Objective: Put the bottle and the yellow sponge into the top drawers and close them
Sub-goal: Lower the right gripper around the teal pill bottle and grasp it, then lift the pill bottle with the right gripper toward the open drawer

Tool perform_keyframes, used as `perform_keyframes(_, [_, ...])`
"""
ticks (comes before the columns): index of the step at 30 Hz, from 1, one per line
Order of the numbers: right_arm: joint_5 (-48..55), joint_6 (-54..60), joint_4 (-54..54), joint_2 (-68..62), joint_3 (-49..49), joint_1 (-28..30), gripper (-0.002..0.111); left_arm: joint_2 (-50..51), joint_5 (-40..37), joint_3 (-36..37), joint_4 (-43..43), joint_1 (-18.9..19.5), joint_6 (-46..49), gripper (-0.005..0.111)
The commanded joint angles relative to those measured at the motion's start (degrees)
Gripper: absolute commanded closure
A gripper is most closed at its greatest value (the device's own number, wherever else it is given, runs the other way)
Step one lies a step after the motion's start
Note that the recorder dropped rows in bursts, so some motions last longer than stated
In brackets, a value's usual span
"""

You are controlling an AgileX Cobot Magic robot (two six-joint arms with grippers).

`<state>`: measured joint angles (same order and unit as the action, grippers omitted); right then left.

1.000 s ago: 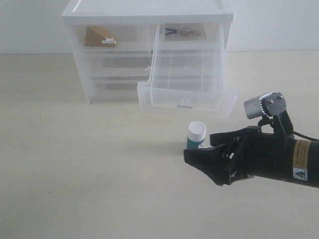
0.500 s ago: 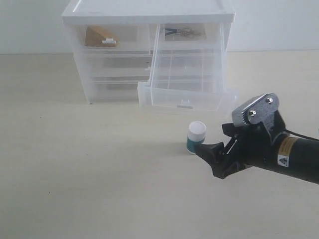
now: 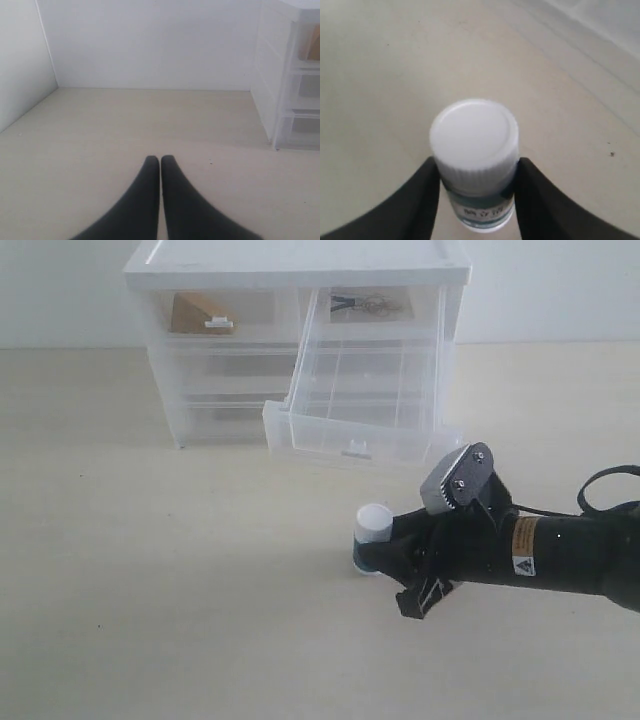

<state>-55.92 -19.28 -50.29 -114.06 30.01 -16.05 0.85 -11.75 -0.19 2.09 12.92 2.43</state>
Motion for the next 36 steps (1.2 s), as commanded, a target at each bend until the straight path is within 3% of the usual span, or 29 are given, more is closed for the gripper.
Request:
perform_keyframes(1, [3.05, -2.82, -1.00, 3.73, -2.54, 0.11, 0.103, 0.22, 0.21, 0.19, 0.40, -0.14, -0.52, 0.103])
perform_keyframes(4, [1.39, -4.00, -0.05, 7.94, -6.98, 0.11, 0.103, 0.22, 0.21, 0.19, 0.40, -0.14, -0.52, 0.103])
perform_keyframes(9, [-12.35, -5.35, -6.67, 21.47, -14.95, 0.11, 0.103, 0.22, 0.21, 0.19, 0.40, -0.14, -0.52, 0.103])
perform_keyframes(12, [-11.31, -14.20, -13.67, 32.69, -13.34, 0.01, 0.103, 0.22, 0.21, 0.19, 0.40, -0.14, -0.52, 0.103])
perform_keyframes(14, [-2.00, -20.31, -16.44, 40.81, -10.06, -0.67, 0.103, 0.22, 0.21, 0.19, 0.40, -0.14, -0.52, 0.103])
perform_keyframes(17, [20.97, -27.48, -19.23, 49.42, -3.54, -6.87, 0.103, 0.22, 0.21, 0.19, 0.40, -0.14, -0.52, 0.103])
perform_keyframes(23, [59.47, -23.63, -19.69, 49.59, 11.31, -23.91, 0.103, 0.22, 0.21, 0.19, 0.40, -0.14, -0.52, 0.103])
perform_keyframes(28, [77.11, -18.59, -21.02, 38.97, 19.92, -31.16, 0.103, 0.22, 0.21, 0.19, 0.40, -0.14, -0.52, 0.103])
perform_keyframes(33, [89.06, -14.60, -21.40, 28.18, 26.53, -31.96, 0.103, 0.22, 0.21, 0.19, 0.40, -0.14, -0.52, 0.103])
perform_keyframes(36, [92.47, -14.50, -22.79, 24.20, 27.95, -31.96, 0.091, 0.22, 0.21, 0.19, 0.40, -0.14, -0.52, 0.103])
